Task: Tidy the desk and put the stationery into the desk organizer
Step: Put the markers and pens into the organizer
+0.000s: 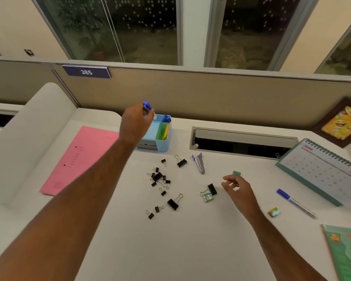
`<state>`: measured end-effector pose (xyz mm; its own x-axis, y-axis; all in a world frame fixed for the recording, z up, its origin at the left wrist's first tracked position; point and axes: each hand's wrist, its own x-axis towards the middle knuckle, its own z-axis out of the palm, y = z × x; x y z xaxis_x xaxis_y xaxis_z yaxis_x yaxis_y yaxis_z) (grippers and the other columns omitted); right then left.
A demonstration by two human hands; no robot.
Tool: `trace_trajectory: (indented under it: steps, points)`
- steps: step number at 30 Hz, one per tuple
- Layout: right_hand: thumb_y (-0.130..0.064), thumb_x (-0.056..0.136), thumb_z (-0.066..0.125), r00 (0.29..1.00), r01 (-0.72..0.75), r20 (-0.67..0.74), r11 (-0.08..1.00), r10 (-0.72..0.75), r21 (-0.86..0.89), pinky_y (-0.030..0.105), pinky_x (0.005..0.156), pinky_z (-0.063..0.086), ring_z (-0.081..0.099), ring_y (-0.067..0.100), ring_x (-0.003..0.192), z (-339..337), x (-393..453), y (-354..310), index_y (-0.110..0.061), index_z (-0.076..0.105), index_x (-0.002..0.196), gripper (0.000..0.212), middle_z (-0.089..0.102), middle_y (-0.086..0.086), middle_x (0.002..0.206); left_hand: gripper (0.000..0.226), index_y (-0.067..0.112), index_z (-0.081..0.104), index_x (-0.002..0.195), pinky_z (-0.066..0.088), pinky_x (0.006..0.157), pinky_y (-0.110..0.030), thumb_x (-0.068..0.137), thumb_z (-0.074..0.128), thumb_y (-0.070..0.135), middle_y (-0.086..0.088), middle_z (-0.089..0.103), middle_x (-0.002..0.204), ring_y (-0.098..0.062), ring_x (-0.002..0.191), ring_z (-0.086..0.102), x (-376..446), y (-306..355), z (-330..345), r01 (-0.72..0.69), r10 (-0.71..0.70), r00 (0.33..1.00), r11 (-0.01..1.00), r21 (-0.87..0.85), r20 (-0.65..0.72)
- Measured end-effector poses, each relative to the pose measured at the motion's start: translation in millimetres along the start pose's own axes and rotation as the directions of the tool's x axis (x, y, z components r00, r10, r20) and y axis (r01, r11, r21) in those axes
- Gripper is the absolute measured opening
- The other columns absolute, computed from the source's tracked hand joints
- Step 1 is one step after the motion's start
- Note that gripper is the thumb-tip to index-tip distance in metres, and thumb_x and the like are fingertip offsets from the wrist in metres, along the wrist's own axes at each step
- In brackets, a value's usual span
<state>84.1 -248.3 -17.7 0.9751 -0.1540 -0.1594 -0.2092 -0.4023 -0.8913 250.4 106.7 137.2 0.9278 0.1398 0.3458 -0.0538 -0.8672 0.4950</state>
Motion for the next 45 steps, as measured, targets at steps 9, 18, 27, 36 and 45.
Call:
trace_trajectory:
  steps: [9, 18, 27, 36, 45]
  points:
    - [-0.028, 0.093, 0.073, 0.995, -0.079, -0.057, 0.997, 0.078, -0.004, 0.023, 0.077, 0.047, 0.059, 0.011, 0.095, -22, 2, 17, -0.026, 0.069, 0.106, 0.014, 0.068, -0.011, 0.103, 0.020, 0.008, 0.061, 0.090, 0.045, 0.059, -0.034, 0.100, 0.053, 0.022, -0.013, 0.065, 0.079, -0.028, 0.071, 0.060, 44, -5, 40, -0.017, 0.004, 0.991, 0.995, 0.095, 0.131]
    - [-0.030, 0.095, 0.070, 0.989, -0.122, -0.089, 0.993, 0.121, 0.000, 0.020, 0.075, 0.046, 0.059, 0.009, 0.096, -33, 9, 24, -0.028, 0.068, 0.105, 0.009, 0.067, -0.011, 0.102, 0.024, 0.007, 0.066, 0.102, 0.045, 0.071, -0.038, 0.100, 0.060, 0.030, -0.011, 0.067, 0.090, -0.029, 0.083, 0.058, 53, -17, 88, 0.006, -0.075, 0.958, 0.970, 0.241, 0.277]
    - [-0.035, 0.095, 0.070, 0.986, -0.150, -0.082, 0.987, 0.146, -0.050, 0.018, 0.076, 0.046, 0.059, 0.009, 0.098, -43, 13, 33, -0.028, 0.067, 0.109, 0.016, 0.066, -0.013, 0.105, 0.026, 0.007, 0.062, 0.122, 0.044, 0.071, -0.036, 0.100, 0.060, 0.021, -0.018, 0.070, 0.105, -0.029, 0.093, 0.064, 48, -21, 107, -0.010, -0.069, 0.957, 0.963, 0.270, 0.281]
    - [-0.019, 0.094, 0.068, 0.958, -0.113, -0.286, 0.928, 0.007, -0.355, 0.035, 0.085, 0.051, 0.055, 0.016, 0.100, -94, 1, 70, -0.023, 0.067, 0.110, 0.016, 0.060, -0.009, 0.105, 0.023, 0.014, 0.057, 0.118, 0.053, 0.077, -0.048, 0.096, 0.060, 0.020, -0.013, 0.067, 0.103, -0.035, 0.101, 0.060, -10, 6, 108, -0.149, 0.129, 0.970, 0.986, 0.081, 0.208]
    - [-0.018, 0.090, 0.071, 0.923, -0.356, -0.363, 0.643, 0.128, -0.678, 0.047, 0.097, 0.043, 0.050, 0.030, 0.119, -135, -19, 94, -0.015, 0.061, 0.133, 0.044, 0.056, 0.011, 0.130, 0.030, 0.019, 0.059, 0.124, 0.051, 0.086, -0.040, 0.095, 0.066, 0.018, -0.002, 0.066, 0.104, -0.019, 0.098, 0.052, -120, 59, 140, -0.244, 0.299, 0.872, 0.952, -0.186, 0.387]
